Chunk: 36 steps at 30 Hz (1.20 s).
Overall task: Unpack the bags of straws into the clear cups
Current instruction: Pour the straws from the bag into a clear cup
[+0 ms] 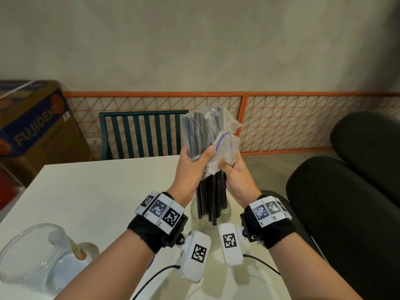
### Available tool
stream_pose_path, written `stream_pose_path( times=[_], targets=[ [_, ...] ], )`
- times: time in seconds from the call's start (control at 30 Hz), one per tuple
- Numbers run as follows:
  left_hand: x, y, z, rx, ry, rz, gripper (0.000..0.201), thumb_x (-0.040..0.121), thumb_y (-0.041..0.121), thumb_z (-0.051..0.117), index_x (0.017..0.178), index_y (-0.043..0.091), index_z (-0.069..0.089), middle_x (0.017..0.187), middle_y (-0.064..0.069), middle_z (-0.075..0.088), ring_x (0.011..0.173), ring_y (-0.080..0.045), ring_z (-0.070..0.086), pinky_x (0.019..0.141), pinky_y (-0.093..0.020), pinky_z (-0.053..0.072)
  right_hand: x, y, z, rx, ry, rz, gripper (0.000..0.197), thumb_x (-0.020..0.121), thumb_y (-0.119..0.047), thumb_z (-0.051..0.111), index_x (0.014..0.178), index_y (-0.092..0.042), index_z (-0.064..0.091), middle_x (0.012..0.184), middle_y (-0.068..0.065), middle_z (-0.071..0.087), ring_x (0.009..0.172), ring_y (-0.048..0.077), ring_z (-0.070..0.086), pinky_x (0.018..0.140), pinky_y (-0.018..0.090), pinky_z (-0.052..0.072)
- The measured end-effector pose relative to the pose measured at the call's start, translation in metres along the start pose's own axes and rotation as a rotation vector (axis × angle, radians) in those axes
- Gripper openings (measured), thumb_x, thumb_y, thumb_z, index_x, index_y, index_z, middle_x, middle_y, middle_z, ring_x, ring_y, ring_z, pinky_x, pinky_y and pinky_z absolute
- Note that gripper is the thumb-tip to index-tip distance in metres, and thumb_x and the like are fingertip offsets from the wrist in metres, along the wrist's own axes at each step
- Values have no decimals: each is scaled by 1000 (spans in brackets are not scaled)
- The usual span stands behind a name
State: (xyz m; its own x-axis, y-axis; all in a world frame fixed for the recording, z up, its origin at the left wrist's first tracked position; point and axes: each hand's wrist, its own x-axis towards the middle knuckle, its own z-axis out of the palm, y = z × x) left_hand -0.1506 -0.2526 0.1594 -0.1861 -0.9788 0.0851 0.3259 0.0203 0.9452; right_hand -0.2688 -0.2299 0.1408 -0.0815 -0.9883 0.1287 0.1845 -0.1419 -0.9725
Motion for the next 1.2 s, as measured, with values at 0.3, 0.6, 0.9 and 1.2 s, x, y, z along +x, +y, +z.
stream_pose_path(
  times=[0.3,0.6,0.9,1.2],
  targets=[
    [0,-5,-9,84,-18,-14,49,85,12,64,130,21,46,115,6,65,105,-10,64,77,-19,55,-4,-14,-34,-525,-460,212,94,90,-20,60,148,-32,-12,142,-31,20,137,-3,19,112,19,19],
    [-1,2,-7,184,-286,-85,79,72,7,75,134,27,30,131,0,55,114,-12,59,79,-18,55,-12,-17,-42,-620,-285,106,91,77,-28,74,149,-12,19,134,-5,53,123,-1,50,111,36,39],
    [-7,0,0,221,-172,18,68,78,10,72,117,53,35,125,12,56,119,-16,56,101,-47,46,-16,-10,-38,-501,-157,-30,110,80,0,70,149,-38,-7,148,4,41,134,13,43,113,36,36],
    [-12,-4,15,155,-17,96,60,73,10,72,117,41,47,117,9,62,113,-15,60,99,-41,48,-20,1,-33,-271,-125,-39,90,84,10,58,150,-22,5,131,-4,50,108,-12,56,86,11,48]
  ],
)
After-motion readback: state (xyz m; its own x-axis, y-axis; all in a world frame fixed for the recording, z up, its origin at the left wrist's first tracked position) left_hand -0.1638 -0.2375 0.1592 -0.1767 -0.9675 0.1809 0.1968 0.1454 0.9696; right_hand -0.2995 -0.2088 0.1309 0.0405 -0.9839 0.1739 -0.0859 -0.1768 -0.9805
